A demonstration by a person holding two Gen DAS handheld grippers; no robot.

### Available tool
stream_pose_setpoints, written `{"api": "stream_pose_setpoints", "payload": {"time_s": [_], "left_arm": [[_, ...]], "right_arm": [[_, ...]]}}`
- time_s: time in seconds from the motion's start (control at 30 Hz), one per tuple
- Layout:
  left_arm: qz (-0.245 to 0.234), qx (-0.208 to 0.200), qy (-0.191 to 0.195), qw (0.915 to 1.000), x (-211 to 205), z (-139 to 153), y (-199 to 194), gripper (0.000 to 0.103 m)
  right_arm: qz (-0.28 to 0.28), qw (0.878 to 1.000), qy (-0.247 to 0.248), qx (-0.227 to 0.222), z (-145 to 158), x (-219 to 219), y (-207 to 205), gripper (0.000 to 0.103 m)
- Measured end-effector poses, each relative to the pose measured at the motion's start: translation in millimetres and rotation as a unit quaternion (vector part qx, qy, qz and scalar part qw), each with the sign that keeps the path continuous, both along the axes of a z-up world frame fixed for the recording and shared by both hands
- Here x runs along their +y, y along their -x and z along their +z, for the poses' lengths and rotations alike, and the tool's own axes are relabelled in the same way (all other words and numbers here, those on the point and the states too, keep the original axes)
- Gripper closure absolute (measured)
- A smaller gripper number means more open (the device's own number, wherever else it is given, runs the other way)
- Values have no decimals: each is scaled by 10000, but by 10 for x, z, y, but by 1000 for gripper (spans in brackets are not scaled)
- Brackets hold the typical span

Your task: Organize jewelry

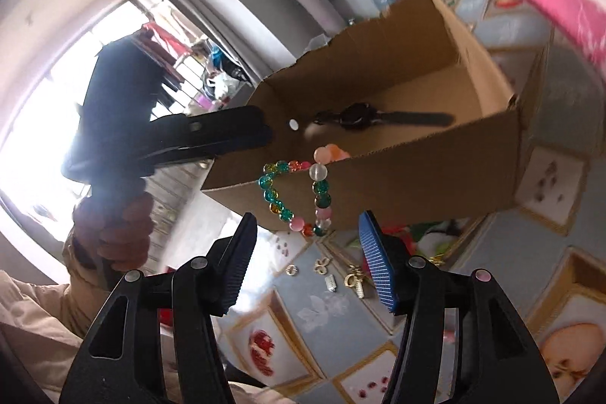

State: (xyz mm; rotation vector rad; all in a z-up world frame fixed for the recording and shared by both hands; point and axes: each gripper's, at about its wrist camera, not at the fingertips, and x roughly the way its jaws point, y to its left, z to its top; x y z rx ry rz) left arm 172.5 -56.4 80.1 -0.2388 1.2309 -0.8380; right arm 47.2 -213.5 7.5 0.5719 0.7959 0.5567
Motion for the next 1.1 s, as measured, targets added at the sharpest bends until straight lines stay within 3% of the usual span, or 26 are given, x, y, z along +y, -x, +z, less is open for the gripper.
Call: {"api": "stream_pose_setpoints", "payload": {"time_s": [0.13, 0.27, 0.53, 0.7, 0.8, 0.97, 1.1], "left_arm": [[-33, 996, 28, 9950, -117, -243, -166, 57], [103, 1682, 128, 9856, -160, -425, -297, 57], [379, 2244, -126, 9737, -203, -710, -390, 57], [423, 2337, -153, 9713, -223, -751, -380, 60], [415, 2215, 20, 9743, -217, -687, -386, 75], [406, 1957, 182, 9797, -171, -616, -372, 102], [425, 1547, 406, 9862, -119, -468, -338, 103]], "right_arm": [[65, 9997, -237, 30, -62, -9, -58, 49], [149, 9988, -447, 96, -140, -19, -105, 49], [226, 9969, -726, 214, -232, -30, -204, 57], [189, 9958, -846, 287, -285, -54, -261, 76], [157, 9963, -798, 287, -274, -60, -264, 92], [33, 9987, -508, 71, -170, -63, -200, 95], [-68, 9995, -97, -286, 66, -36, -91, 95]]}}
